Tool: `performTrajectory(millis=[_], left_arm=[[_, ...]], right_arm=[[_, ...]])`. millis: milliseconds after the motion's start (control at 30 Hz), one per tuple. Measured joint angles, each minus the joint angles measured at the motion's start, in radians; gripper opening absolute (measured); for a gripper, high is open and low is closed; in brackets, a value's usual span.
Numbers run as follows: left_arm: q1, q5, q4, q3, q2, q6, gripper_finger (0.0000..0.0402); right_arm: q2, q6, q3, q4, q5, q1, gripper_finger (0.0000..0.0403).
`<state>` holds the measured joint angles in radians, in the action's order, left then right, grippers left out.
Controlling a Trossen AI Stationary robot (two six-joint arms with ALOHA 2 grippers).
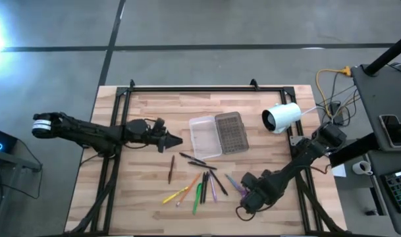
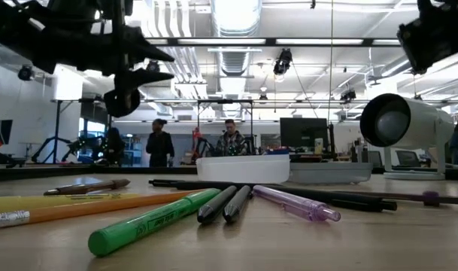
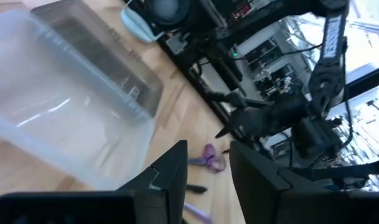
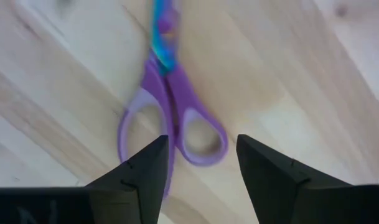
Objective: Pick & place school supplies into a supply box
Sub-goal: Put the purple scissors into the supply box
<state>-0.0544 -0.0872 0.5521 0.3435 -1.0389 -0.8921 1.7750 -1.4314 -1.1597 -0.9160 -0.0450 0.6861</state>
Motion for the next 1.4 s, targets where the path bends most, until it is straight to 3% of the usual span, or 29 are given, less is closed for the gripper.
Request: performTrajectory(millis=[233, 700, 867, 1133, 1400], left_arm=[[0.000, 0.000, -0.003, 0.009, 0.000, -0.020, 0.0104], [0.005, -0.024, -0.027, -0.004, -0.001, -0.060, 0.0104], [0.004, -0.024, -0.058, -0.005, -0.001, -0.061, 0.0104], [0.004, -0.026, -0.060, -0.005, 0.000, -0.061, 0.0104], [0.005, -0.027, -0.072, -0.005, 0.000, -0.061, 0.0104]], right_arm=[[0.105, 0.121, -0.065, 0.005, 0.005, 0.008, 0.0183], [0.146, 0.028, -0.060, 0.009, 0.040, 0.014, 0.0172], [0.211, 0.044, -0.072, 0.017, 0.095, 0.016, 0.0153], [0.207, 0.046, -0.080, 0.000, 0.002, 0.011, 0.0109], [0.202, 0.118, -0.070, -0.004, 0.047, -0.015, 0.0045]])
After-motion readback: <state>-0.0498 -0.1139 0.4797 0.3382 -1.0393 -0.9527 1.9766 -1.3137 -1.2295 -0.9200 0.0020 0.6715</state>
